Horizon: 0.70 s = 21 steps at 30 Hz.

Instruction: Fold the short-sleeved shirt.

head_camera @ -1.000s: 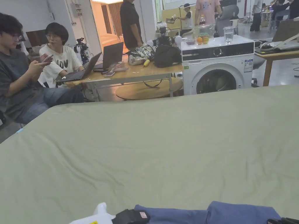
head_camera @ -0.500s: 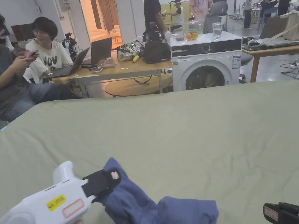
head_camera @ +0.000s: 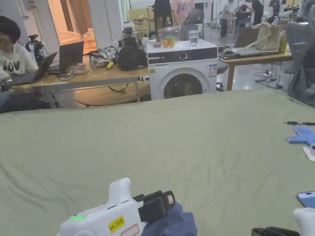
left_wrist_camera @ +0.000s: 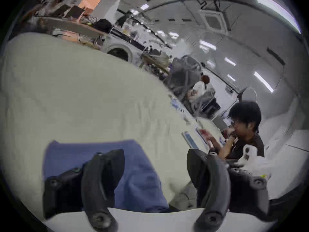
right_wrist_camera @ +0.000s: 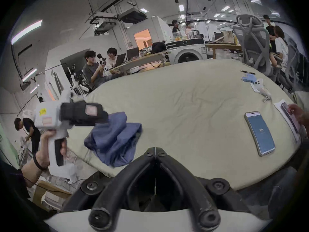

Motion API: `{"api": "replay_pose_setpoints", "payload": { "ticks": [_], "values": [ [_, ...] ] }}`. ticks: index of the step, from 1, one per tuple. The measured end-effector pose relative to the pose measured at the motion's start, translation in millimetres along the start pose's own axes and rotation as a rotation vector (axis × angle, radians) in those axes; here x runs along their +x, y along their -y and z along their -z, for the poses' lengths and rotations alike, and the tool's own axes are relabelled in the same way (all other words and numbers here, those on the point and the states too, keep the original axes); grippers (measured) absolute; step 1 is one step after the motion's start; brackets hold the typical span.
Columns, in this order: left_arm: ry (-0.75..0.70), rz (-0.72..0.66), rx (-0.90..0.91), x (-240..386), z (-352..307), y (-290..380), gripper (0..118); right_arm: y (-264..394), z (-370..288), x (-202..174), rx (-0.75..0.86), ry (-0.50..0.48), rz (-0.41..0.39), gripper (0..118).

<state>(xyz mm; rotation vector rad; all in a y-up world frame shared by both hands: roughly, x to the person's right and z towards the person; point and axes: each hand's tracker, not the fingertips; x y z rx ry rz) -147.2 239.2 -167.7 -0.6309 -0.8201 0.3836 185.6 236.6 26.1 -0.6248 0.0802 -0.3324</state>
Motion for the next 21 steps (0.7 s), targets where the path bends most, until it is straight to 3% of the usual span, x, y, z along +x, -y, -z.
{"api": "replay_pose_setpoints", "payload": {
  "ticks": [1, 2, 4, 6, 8, 12, 14, 15, 17, 18, 19, 21],
  "values": [
    [-0.026, -0.023, -0.005, -2.1, 8.0, 6.2, 70, -0.5, 2.4, 0.6, -0.001, 0.001, 0.016, 0],
    [-0.022, -0.043, -0.070, -5.4, 21.7, 15.5, 52, -0.9, 5.4, 0.7, -0.005, -0.007, 0.035, 0],
    [0.021, -0.025, -0.344, -6.8, 56.7, 41.9, 7, -0.1, 9.2, -1.9, -0.012, -0.032, 0.064, 0],
    [-0.066, 0.046, -0.482, -5.6, 86.8, 73.5, 6, 3.0, 13.5, -9.4, -0.016, -0.060, 0.076, 0],
    [-0.031, 0.075, -0.354, 1.9, 82.3, 77.9, 4, 6.9, 19.2, -17.0, -0.030, -0.063, 0.067, 0],
    [-0.010, 0.061, -0.352, 8.7, 60.1, 54.0, 1, 9.2, 39.7, -35.5, -0.084, -0.092, 0.016, 0],
    [0.033, 0.036, -0.257, 5.8, 29.9, 38.5, 8, -0.7, 57.8, -48.2, -0.098, -0.142, -0.021, 0],
    [0.046, 0.035, -0.217, 3.2, 10.5, 29.8, 19, -8.9, 71.3, -56.9, -0.107, -0.164, -0.047, 0],
    [0.017, 0.037, -0.137, -6.3, -24.2, 17.1, 76, -21.5, 99.8, -74.7, -0.146, -0.205, -0.079, 0],
    [-0.010, 0.022, -0.080, -16.7, -43.5, 9.9, 94, -26.2, 114.7, -84.0, -0.170, -0.233, -0.103, 0],
    [-0.034, -0.003, -0.049, -26.4, -57.4, 6.1, 96, -28.2, 126.3, -91.5, -0.191, -0.237, -0.126, 0],
    [-0.088, -0.103, -0.012, -57.3, -80.4, 2.4, 96, -24.2, 154.1, -108.4, -0.245, -0.114, -0.223, 0]
  ]
}}
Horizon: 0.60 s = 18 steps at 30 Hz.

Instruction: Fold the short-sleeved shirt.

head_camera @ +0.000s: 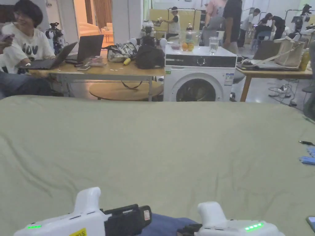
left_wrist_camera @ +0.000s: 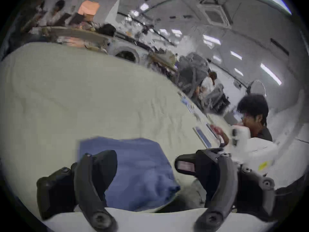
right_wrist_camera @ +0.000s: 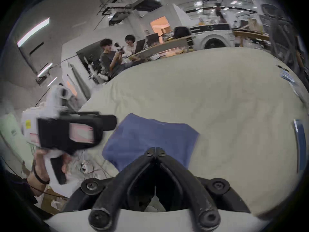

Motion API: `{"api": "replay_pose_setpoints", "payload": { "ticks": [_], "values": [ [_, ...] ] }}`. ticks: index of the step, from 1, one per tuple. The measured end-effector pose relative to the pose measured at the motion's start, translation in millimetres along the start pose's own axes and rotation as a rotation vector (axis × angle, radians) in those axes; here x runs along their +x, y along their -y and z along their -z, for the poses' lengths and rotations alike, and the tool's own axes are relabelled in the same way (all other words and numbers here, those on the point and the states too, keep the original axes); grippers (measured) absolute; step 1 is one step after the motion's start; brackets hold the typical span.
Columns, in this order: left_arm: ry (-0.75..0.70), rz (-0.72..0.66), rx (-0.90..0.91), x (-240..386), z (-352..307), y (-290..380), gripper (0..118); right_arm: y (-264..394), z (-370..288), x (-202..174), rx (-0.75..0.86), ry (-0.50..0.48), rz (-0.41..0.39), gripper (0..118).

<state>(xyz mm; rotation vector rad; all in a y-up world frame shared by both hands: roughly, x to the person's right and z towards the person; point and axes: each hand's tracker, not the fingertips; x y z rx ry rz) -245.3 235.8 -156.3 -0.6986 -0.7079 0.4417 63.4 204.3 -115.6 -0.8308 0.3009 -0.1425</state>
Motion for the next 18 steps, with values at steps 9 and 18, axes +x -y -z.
{"api": "replay_pose_setpoints", "payload": {
  "ticks": [9, 18],
  "values": [
    [0.091, -0.276, -0.171, -60.5, 43.9, 19.5, 96, 24.2, 28.7, -3.0, -0.067, 0.099, -0.067, 0],
    [0.056, -0.295, -0.224, -52.4, 84.7, 34.4, 30, 35.7, 25.1, 3.1, -0.005, 0.080, 0.015, 0]
  ]
}}
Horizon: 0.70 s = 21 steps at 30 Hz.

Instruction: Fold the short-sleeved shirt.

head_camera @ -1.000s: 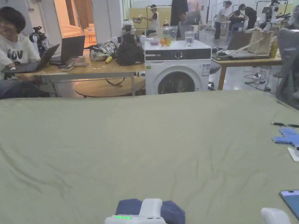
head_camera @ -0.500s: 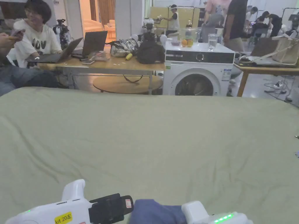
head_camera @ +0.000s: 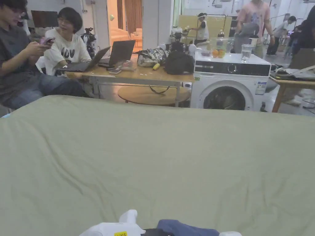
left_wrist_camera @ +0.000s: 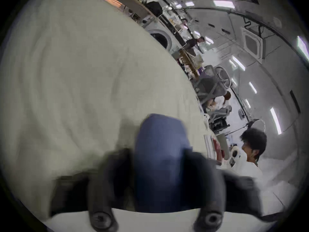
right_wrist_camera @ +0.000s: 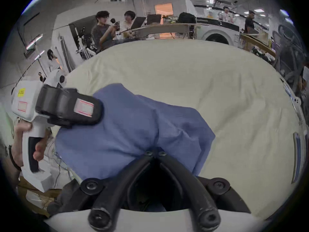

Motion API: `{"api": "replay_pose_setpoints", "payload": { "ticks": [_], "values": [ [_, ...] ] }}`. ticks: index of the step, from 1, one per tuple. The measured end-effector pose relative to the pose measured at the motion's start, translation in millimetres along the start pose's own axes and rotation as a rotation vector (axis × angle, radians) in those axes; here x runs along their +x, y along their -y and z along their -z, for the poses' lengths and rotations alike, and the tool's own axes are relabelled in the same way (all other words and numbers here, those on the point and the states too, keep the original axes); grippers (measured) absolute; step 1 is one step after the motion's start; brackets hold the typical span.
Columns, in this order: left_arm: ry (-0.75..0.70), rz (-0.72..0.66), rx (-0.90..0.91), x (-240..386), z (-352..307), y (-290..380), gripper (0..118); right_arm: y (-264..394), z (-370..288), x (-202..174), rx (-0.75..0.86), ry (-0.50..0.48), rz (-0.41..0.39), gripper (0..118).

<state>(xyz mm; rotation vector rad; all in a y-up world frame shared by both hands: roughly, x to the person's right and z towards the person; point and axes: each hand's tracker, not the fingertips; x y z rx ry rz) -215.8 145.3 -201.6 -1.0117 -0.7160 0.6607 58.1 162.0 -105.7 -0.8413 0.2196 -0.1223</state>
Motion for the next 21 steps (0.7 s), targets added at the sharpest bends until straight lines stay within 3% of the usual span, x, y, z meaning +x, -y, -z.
{"api": "replay_pose_setpoints", "payload": {
  "ticks": [3, 5, 7, 10, 13, 17, 19, 21],
  "values": [
    [-0.004, 0.013, 0.013, 5.2, -8.2, 2.7, 29, -2.2, -4.3, -2.8, 0.006, 0.001, -0.013, 0],
    [0.072, -0.012, 0.058, 7.8, -29.0, -1.9, 29, -12.5, -14.6, -10.8, 0.022, -0.005, -0.025, 0],
    [0.096, -0.021, 0.155, 4.1, -67.3, -8.7, 29, -24.6, -21.9, -28.0, 0.143, -0.092, -0.036, 0],
    [-0.004, -0.015, 0.313, -26.4, -147.7, -25.3, 29, -56.0, -9.5, -73.9, 0.231, -0.228, -0.055, 0],
    [-0.205, -0.061, 0.426, -83.5, -222.6, -59.5, 29, -88.9, 16.5, -127.1, 0.228, -0.378, -0.066, 0],
    [-0.349, -0.131, 0.462, -148.7, -282.3, -96.4, 29, -100.7, 43.1, -164.6, 0.148, -0.564, 0.014, 0],
    [-0.340, -0.184, 0.482, -172.9, -284.7, -105.2, 29, -94.2, 50.1, -163.2, 0.122, -0.579, 0.037, 0],
    [-0.461, -0.129, 0.499, -180.5, -281.4, -109.3, 29, -87.8, 54.2, -155.9, 0.111, -0.535, 0.032, 0]
  ]
}}
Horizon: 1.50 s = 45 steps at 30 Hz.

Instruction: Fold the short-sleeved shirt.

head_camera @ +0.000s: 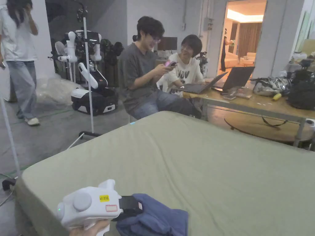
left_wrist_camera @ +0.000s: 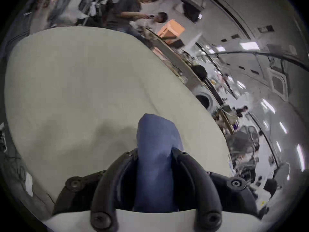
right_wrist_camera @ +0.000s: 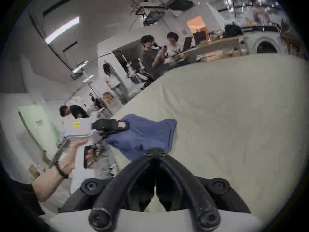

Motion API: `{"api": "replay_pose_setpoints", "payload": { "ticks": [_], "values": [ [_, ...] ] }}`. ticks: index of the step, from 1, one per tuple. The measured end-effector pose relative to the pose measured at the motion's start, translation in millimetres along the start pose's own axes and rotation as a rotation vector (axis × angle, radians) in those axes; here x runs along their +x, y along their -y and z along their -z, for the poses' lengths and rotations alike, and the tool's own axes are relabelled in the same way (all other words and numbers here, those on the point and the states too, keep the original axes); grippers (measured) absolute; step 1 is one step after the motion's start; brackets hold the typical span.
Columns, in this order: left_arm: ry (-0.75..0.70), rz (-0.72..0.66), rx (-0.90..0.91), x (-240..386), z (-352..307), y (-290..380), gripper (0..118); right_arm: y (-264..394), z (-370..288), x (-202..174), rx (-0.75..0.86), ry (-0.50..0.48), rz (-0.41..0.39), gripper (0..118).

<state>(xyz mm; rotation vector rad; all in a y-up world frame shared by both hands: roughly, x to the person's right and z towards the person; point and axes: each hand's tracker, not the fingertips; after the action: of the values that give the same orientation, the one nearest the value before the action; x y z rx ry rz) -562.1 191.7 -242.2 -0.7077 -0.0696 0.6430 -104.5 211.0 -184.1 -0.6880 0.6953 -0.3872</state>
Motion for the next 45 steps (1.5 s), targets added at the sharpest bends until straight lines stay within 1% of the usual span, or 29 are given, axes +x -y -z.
{"api": "replay_pose_setpoints", "payload": {
  "ticks": [1, 2, 3, 4, 5, 6, 8, 10, 12, 13, 14, 15, 16, 17, 19, 20, 21, 22, 23, 25, 26, 27, 28, 29, 31, 35, 38, 42, 45],
  "values": [
    [-0.102, 0.060, 0.031, 3.8, -1.4, -3.3, 29, 4.0, -4.2, 8.4, -0.005, 0.046, -0.011, 0],
    [-0.168, 0.091, 0.107, 13.4, -10.5, -0.4, 34, 5.8, -11.7, 16.6, -0.002, 0.054, -0.012, 0],
    [-0.179, 0.100, 0.160, 16.2, -18.4, -4.0, 47, 6.0, -18.2, 23.5, -0.003, 0.068, -0.012, 0],
    [-0.173, 0.116, 0.208, 21.2, -29.3, -8.5, 62, 5.1, -28.6, 30.8, 0.009, 0.121, -0.003, 0],
    [-0.160, 0.142, 0.233, 31.6, -41.6, -11.3, 67, 4.4, -42.4, 34.7, 0.033, 0.150, -0.002, 0],
    [-0.164, 0.183, 0.270, 45.1, -55.5, -10.5, 67, 3.0, -53.3, 39.4, 0.053, 0.163, -0.006, 0],
    [-0.159, 0.347, 0.353, 85.9, -83.1, 0.8, 67, -2.0, -83.6, 45.1, 0.125, 0.233, -0.035, 0],
    [-0.110, 0.474, 0.416, 124.7, -104.2, 15.6, 67, -6.7, -113.6, 46.5, 0.204, 0.273, -0.052, 0],
    [-0.035, 0.533, 0.481, 166.4, -120.9, 36.5, 67, -12.6, -144.7, 43.4, 0.297, 0.316, -0.071, 0],
    [0.010, 0.569, 0.514, 189.3, -127.8, 48.1, 67, -14.3, -164.9, 34.5, 0.348, 0.353, -0.092, 0],
    [0.044, 0.604, 0.536, 224.6, -140.1, 68.9, 66, -16.4, -182.7, 29.6, 0.395, 0.396, -0.121, 0],
    [0.060, 0.625, 0.567, 241.4, -142.4, 80.9, 66, -17.3, -194.3, 24.6, 0.424, 0.453, -0.156, 0],
    [0.070, 0.656, 0.600, 261.0, -144.0, 96.7, 66, -17.4, -205.7, 16.9, 0.459, 0.554, -0.209, 0],
    [0.072, 0.691, 0.617, 278.0, -144.2, 112.9, 66, -16.9, -213.5, 11.7, 0.476, 0.618, -0.262, 0],
    [0.069, 0.697, 0.629, 301.9, -141.0, 139.4, 66, -15.0, -226.2, 6.5, 0.511, 0.657, -0.300, 0],
    [0.071, 0.701, 0.620, 313.5, -141.8, 154.8, 63, -12.0, -232.6, 3.5, 0.536, 0.676, -0.302, 0],
    [0.080, 0.717, 0.614, 321.9, -143.0, 167.8, 55, -8.8, -235.5, 1.5, 0.555, 0.703, -0.308, 0],
    [0.096, 0.729, 0.603, 326.9, -141.8, 176.6, 37, -3.1, -241.1, -1.9, 0.570, 0.736, -0.330, 0],
    [0.105, 0.743, 0.586, 332.7, -143.2, 187.6, 25, 2.9, -245.6, -5.0, 0.571, 0.769, -0.343, 0],
    [0.053, 0.753, 0.577, 341.7, -146.4, 205.8, 7, 12.5, -251.5, -8.0, 0.593, 0.812, -0.330, 0],
    [0.041, 0.725, 0.601, 343.3, -146.4, 206.2, 0, 12.5, -252.8, -7.4, 0.590, 0.802, -0.322, 0],
    [0.100, 0.734, 0.623, 343.0, -149.6, 207.5, 0, 13.9, -255.8, -6.5, 0.585, 0.792, -0.331, 0],
    [0.172, 0.767, 0.600, 345.0, -153.3, 206.9, 0, 16.3, -257.3, -7.9, 0.581, 0.797, -0.340, 0],
    [0.126, 0.754, 0.611, 350.4, -155.0, 209.5, 0, 16.3, -257.9, -8.4, 0.591, 0.841, -0.338, 0],
    [0.128, 0.778, 0.621, 352.5, -153.1, 206.5, 0, 16.0, -263.3, -7.5, 0.584, 0.806, -0.328, 0],
    [0.150, 0.748, 0.591, 348.1, -145.8, 204.5, 0, 12.0, -268.3, -9.9, 0.589, 0.831, -0.301, 0],
    [0.150, 0.750, 0.569, 340.9, -142.1, 206.2, 0, 13.1, -271.3, -7.8, 0.613, 0.780, -0.249, 0],
    [0.160, 0.752, 0.544, 336.7, -138.4, 202.8, 0, 8.8, -263.4, -4.4, 0.587, 0.797, -0.253, 0],
    [0.167, 0.739, 0.545, 334.7, -137.4, 198.1, 0, 8.0, -259.5, -5.7, 0.580, 0.779, -0.262, 0]
  ]
}}
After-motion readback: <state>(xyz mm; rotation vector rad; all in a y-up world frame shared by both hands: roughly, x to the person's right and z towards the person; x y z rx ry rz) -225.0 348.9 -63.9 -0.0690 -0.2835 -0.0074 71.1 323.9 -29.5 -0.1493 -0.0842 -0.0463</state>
